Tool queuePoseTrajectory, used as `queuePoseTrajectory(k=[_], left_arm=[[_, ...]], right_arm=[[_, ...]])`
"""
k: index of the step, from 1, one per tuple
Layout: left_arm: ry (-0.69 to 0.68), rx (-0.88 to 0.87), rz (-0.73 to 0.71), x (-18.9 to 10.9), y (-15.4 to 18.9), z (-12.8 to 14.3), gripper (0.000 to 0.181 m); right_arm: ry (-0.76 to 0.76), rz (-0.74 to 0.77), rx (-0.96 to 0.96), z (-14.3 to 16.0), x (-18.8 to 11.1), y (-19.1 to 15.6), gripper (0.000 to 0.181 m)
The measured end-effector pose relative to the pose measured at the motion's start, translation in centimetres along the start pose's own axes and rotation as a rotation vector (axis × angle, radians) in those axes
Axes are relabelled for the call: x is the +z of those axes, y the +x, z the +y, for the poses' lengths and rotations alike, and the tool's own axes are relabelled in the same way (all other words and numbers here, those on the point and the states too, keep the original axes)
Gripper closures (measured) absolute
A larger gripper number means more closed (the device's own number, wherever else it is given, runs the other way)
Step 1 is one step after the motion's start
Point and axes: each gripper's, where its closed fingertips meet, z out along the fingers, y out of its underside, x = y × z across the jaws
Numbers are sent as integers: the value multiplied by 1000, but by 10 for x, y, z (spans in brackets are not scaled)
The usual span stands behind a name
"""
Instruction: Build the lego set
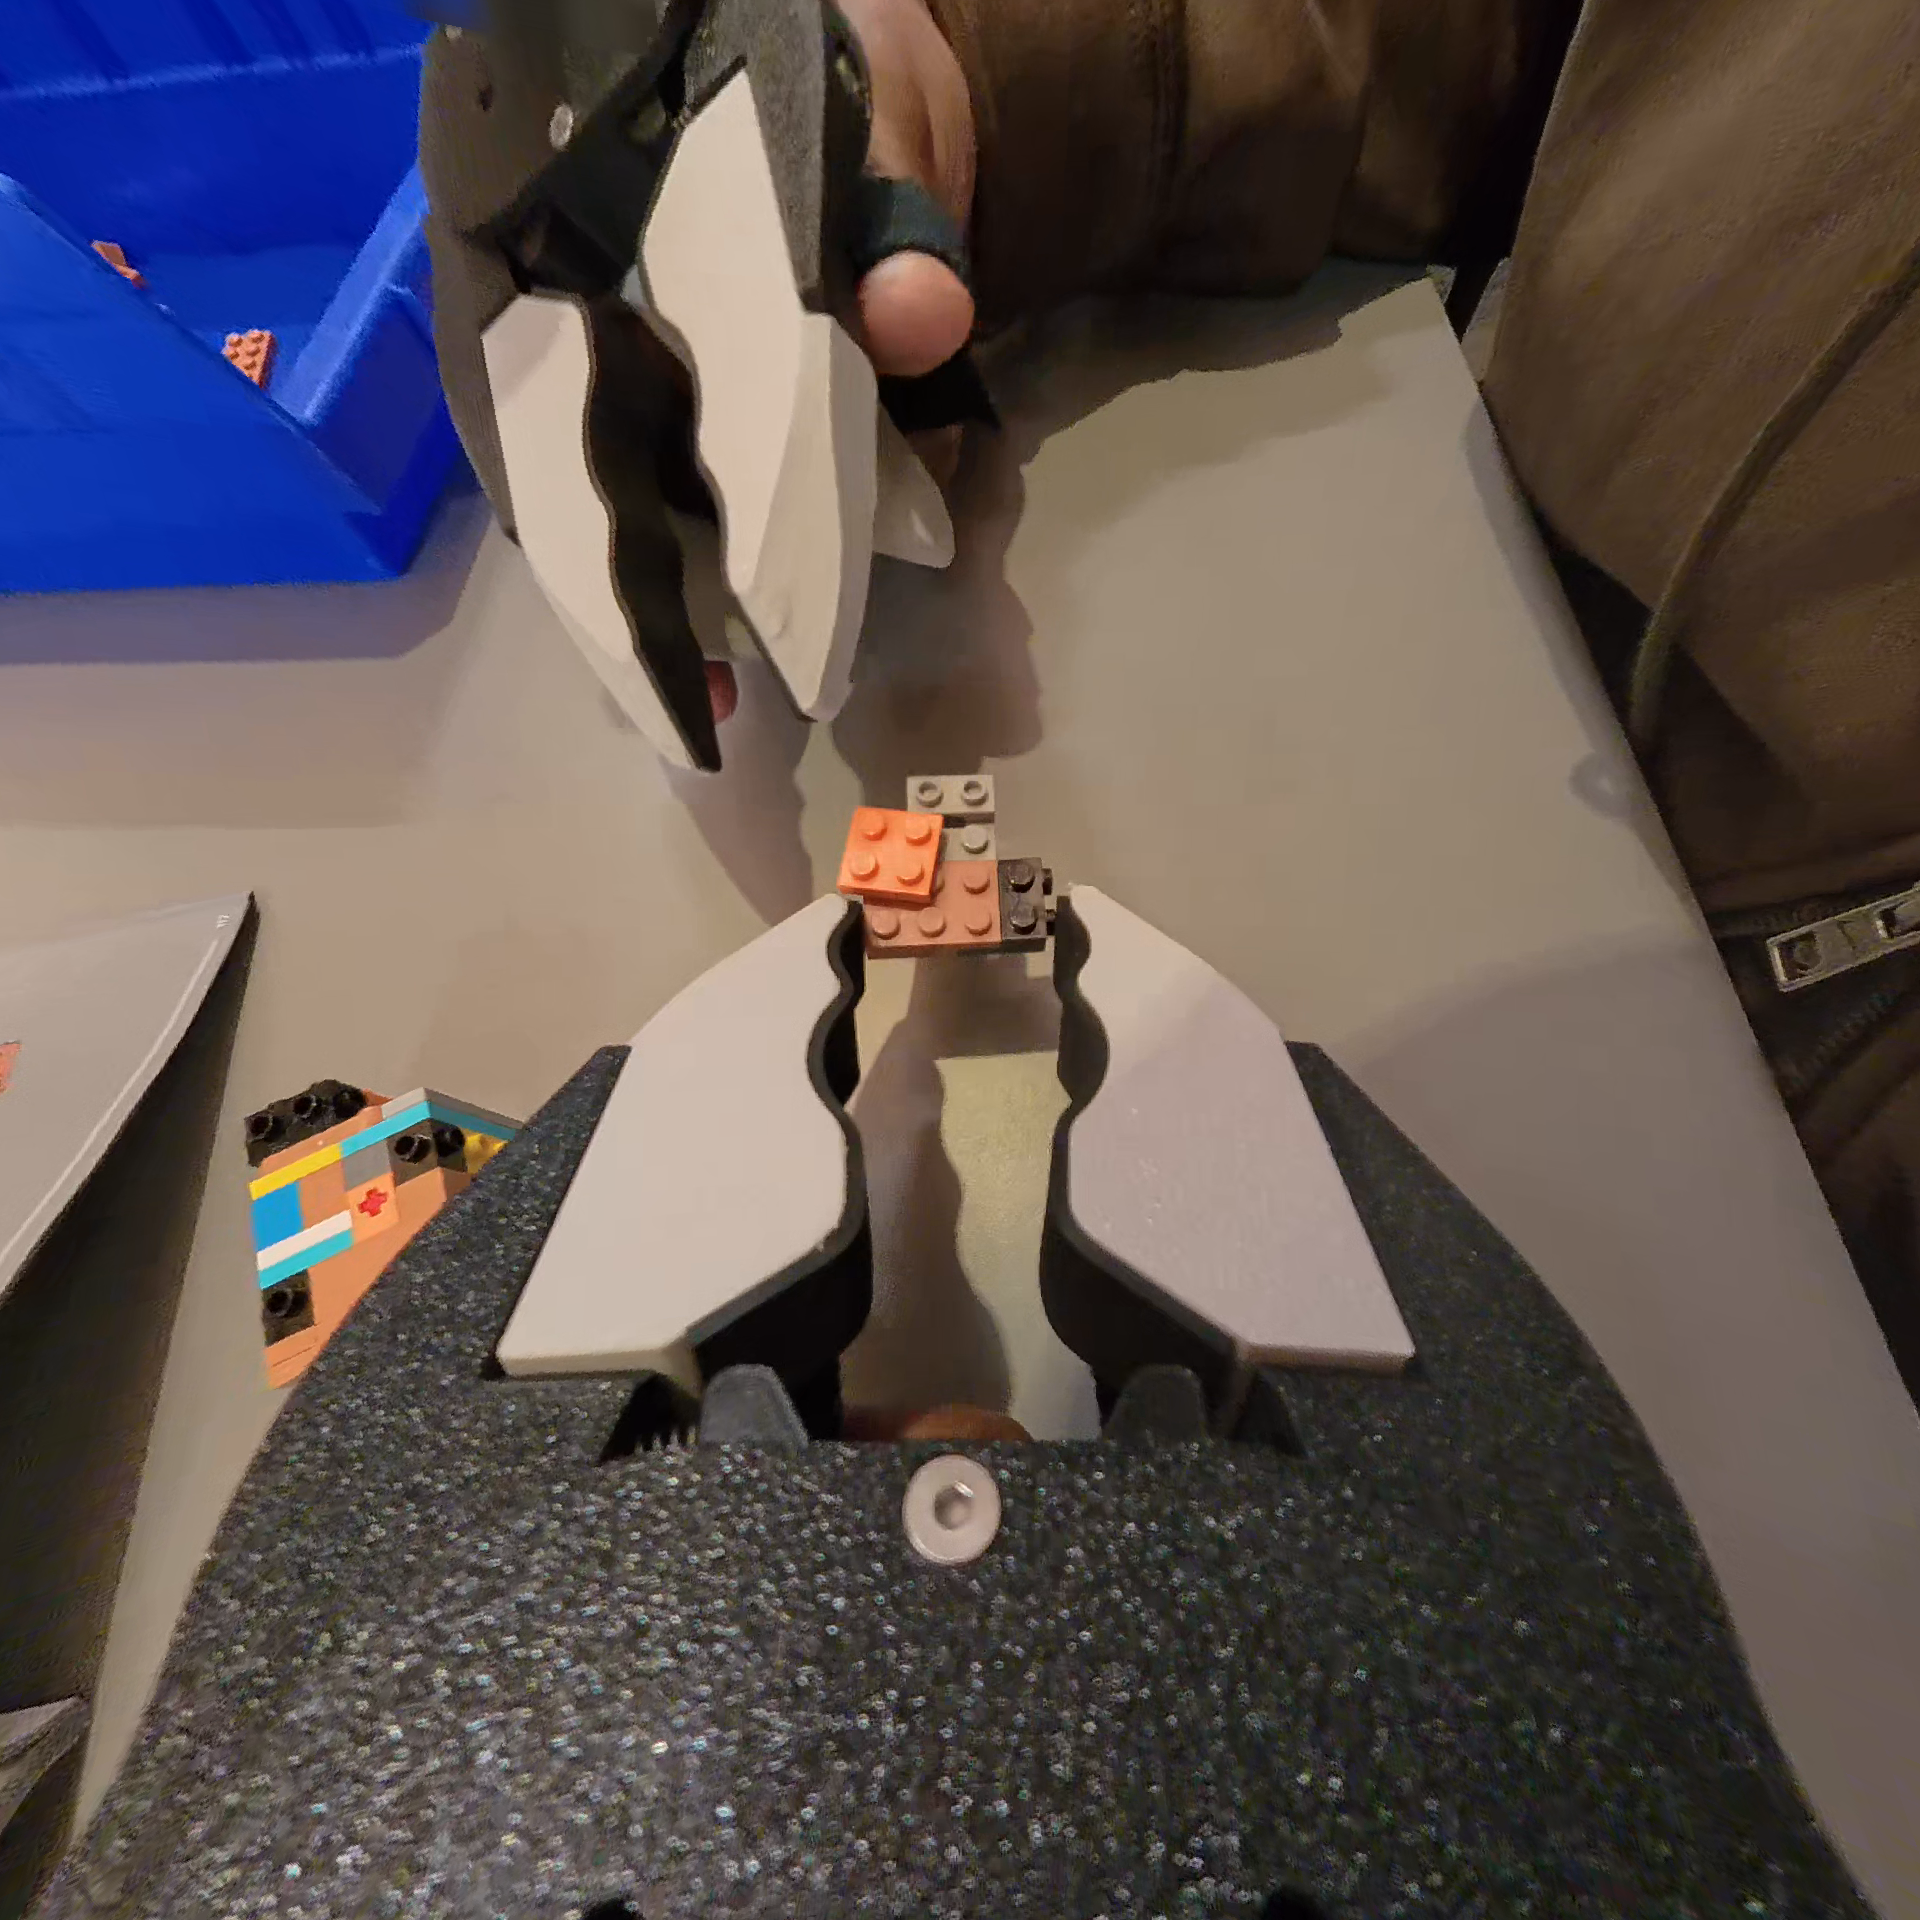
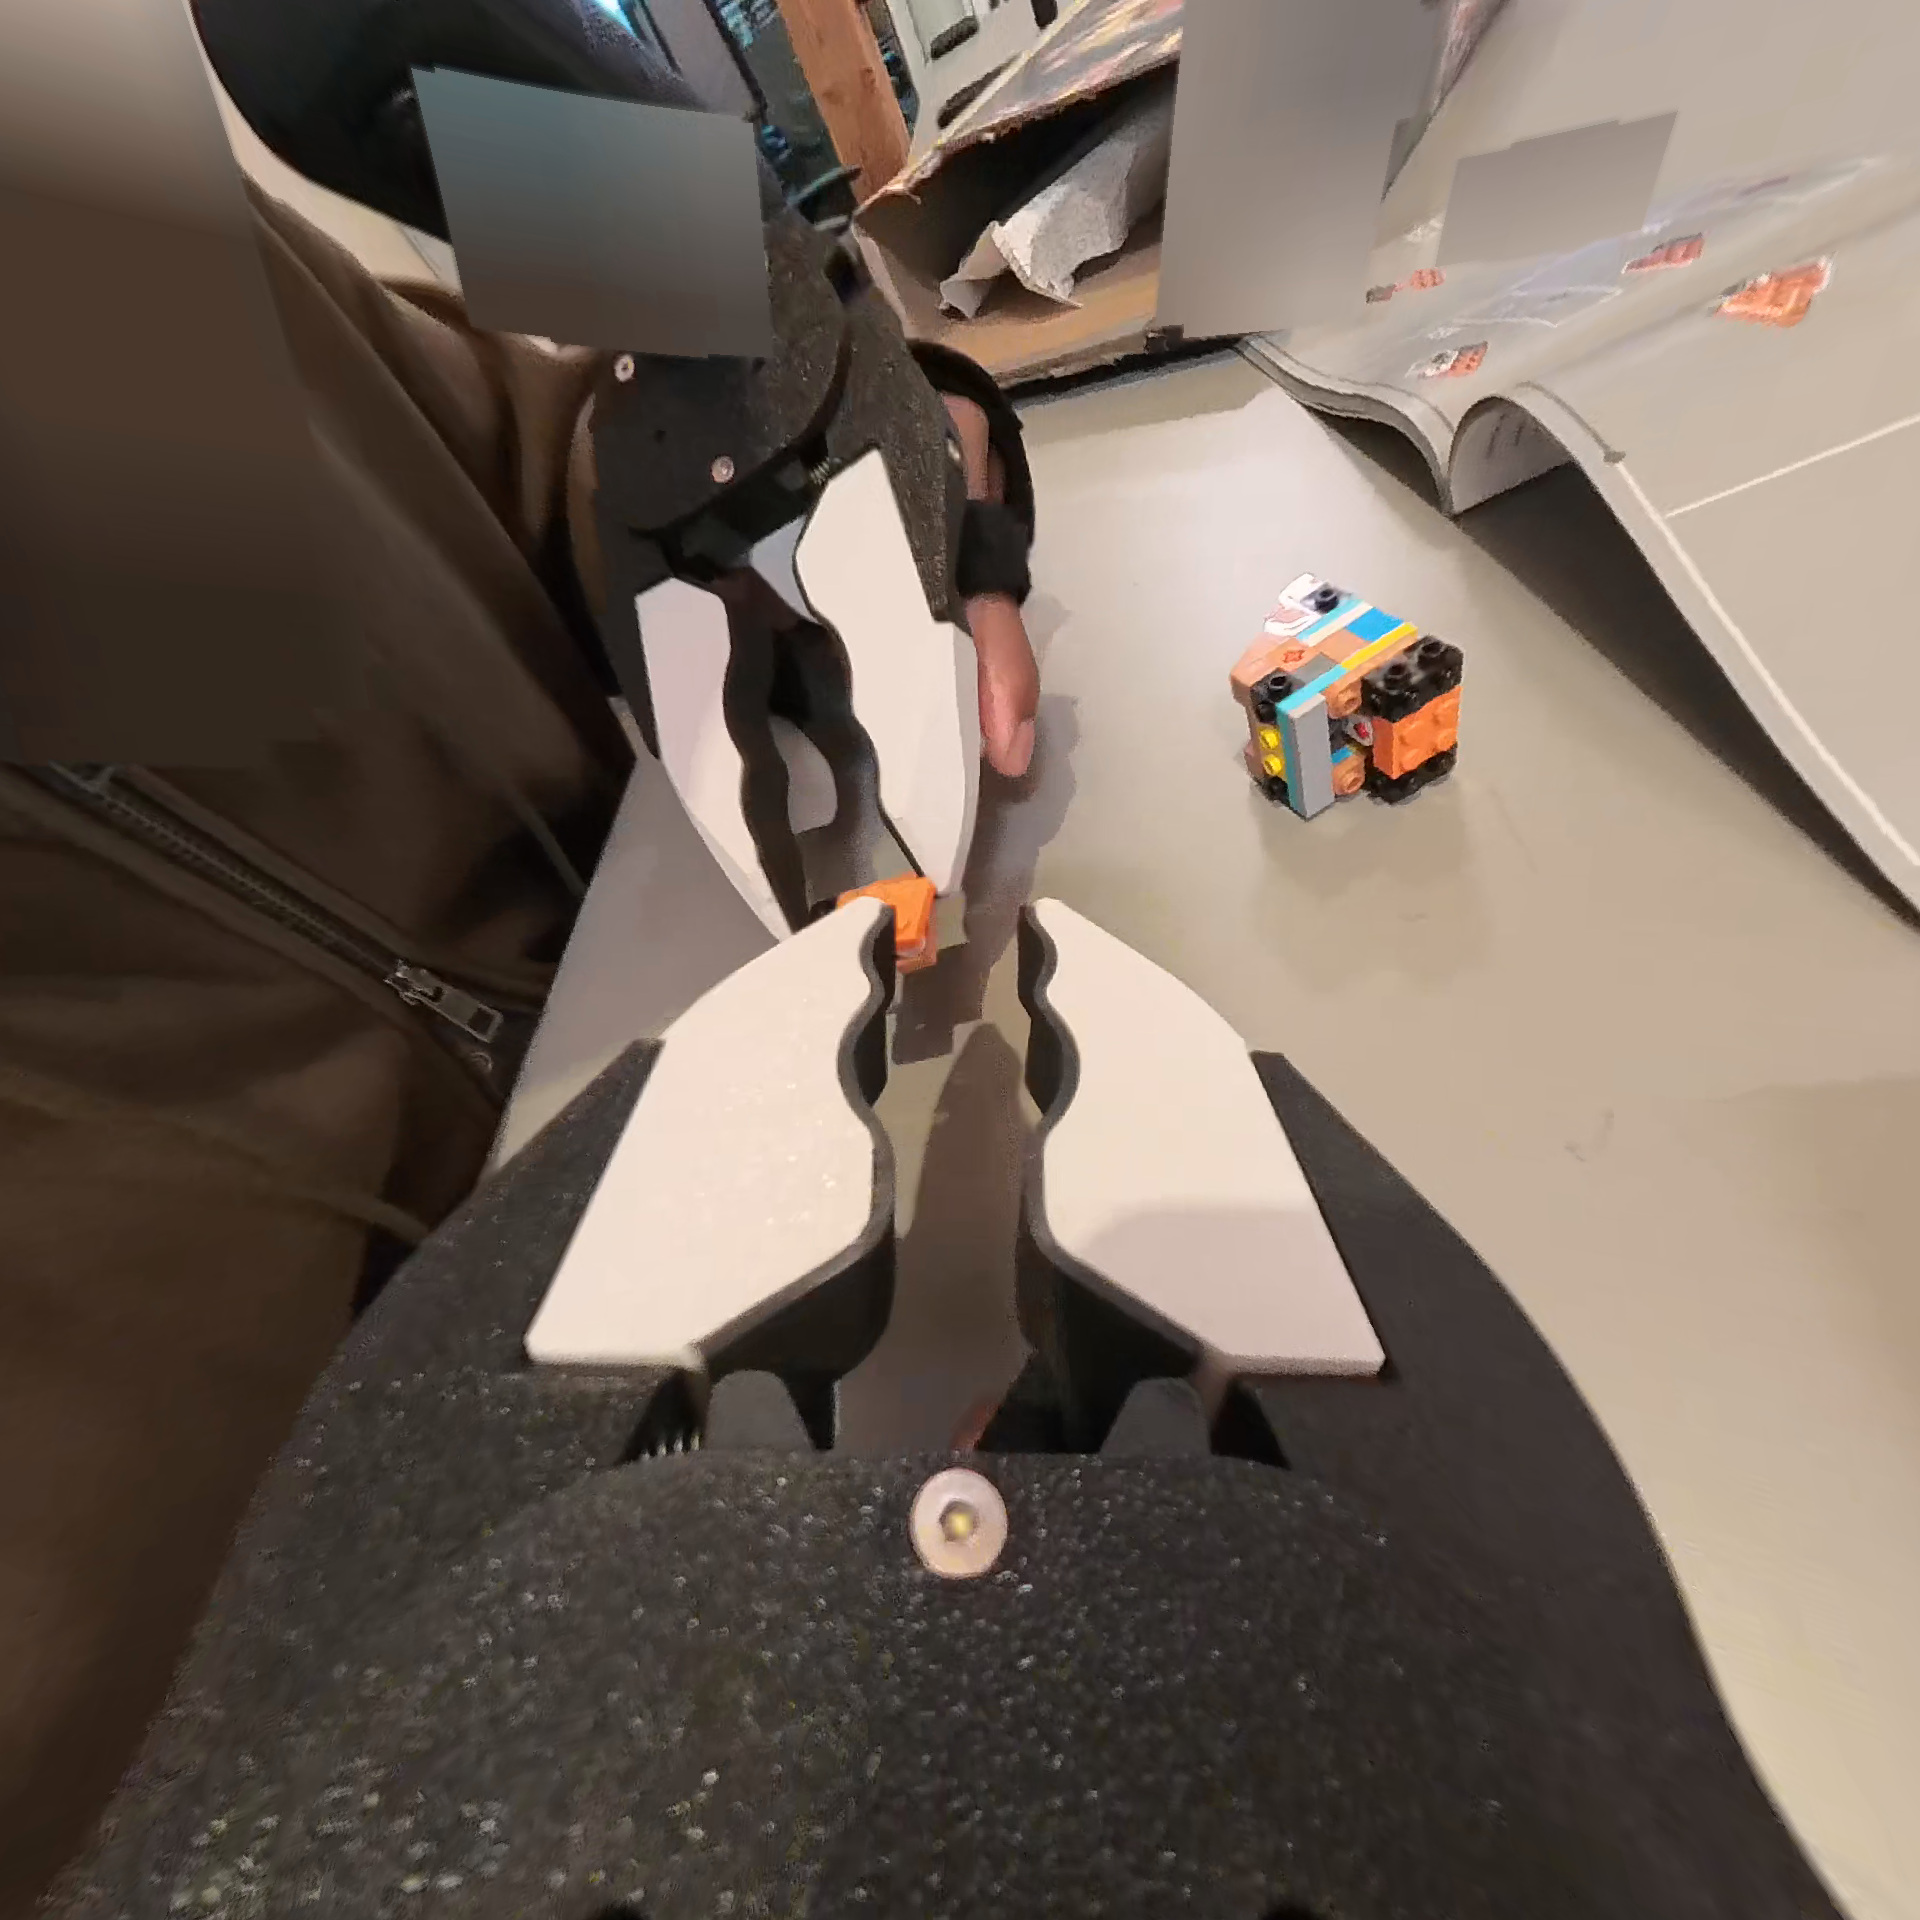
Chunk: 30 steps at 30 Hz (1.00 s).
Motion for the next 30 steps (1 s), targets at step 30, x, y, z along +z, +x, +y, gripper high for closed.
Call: queuePoseTrajectory(k=[30], left_arm=[[-7,121,171,-33,11,5,146]], right_arm=[[-78,-342,343,-16,29,-5,158]])
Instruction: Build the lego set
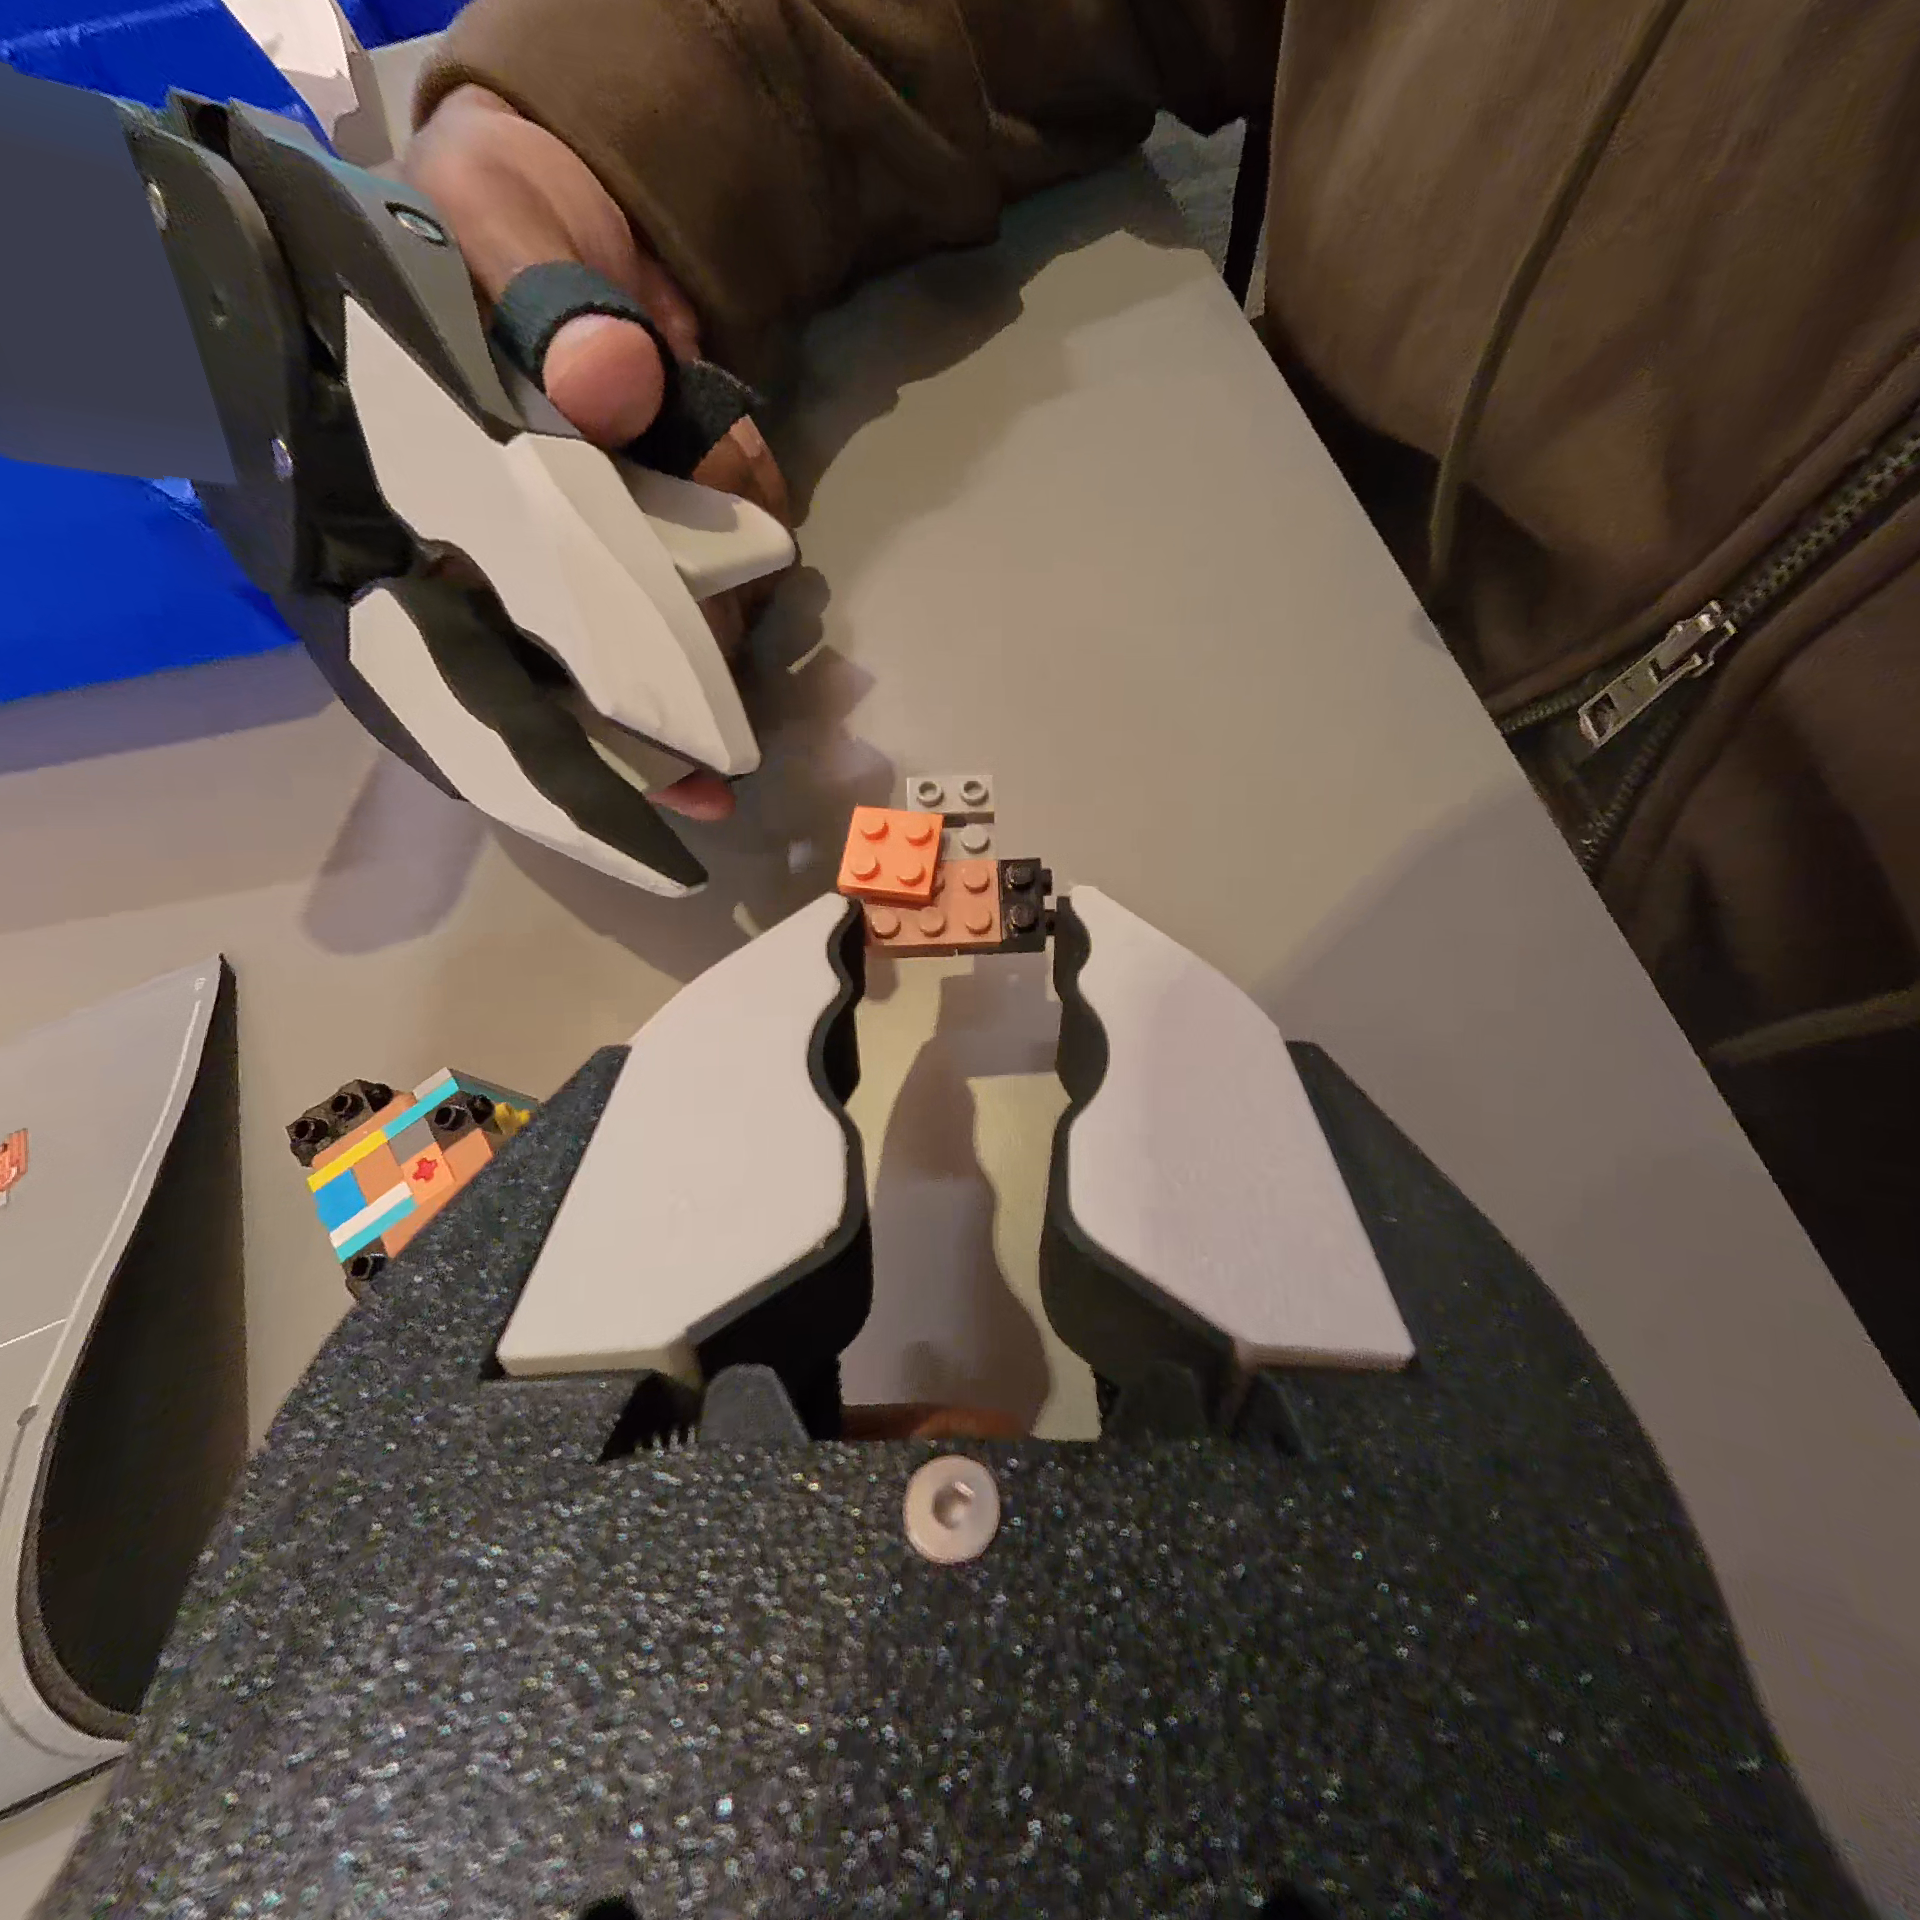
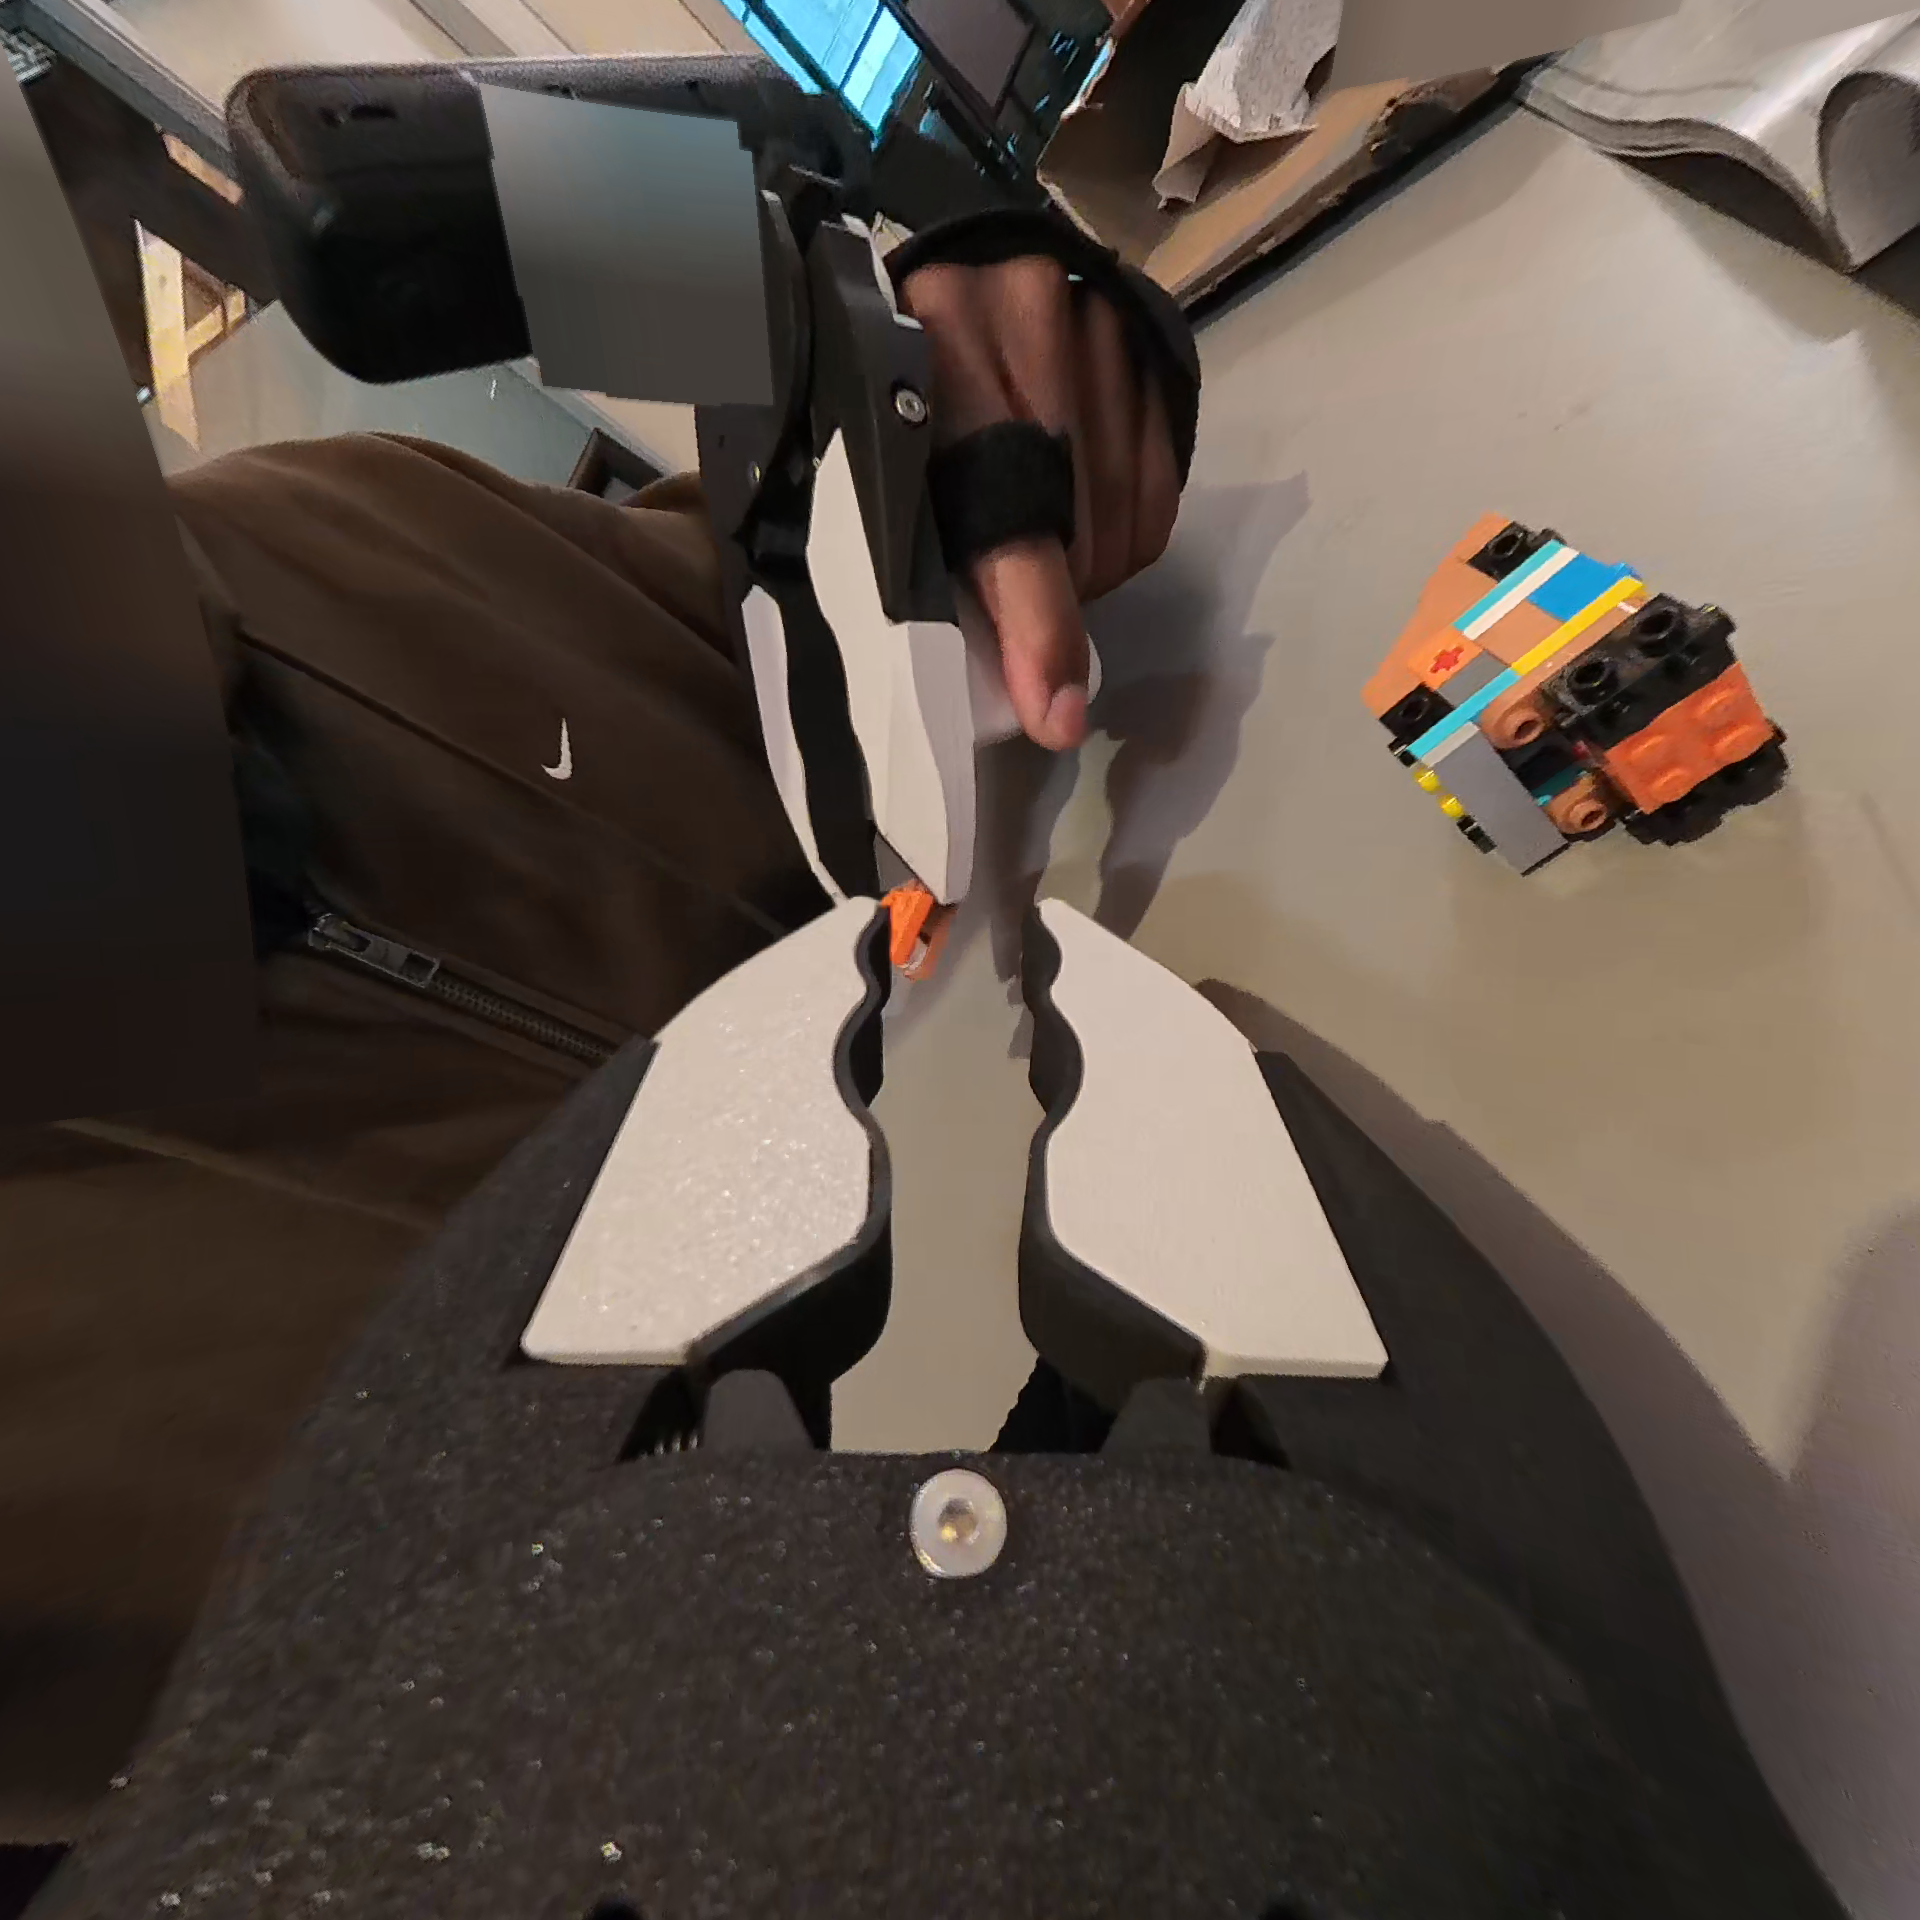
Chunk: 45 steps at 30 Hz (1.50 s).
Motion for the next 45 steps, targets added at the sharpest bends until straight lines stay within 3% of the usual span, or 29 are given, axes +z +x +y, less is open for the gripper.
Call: queuePoseTrajectory(k=[45], left_arm=[[34,-40,-3,2,-2,4,146]], right_arm=[[-11,-1,-29,7,-1,-3,156]])
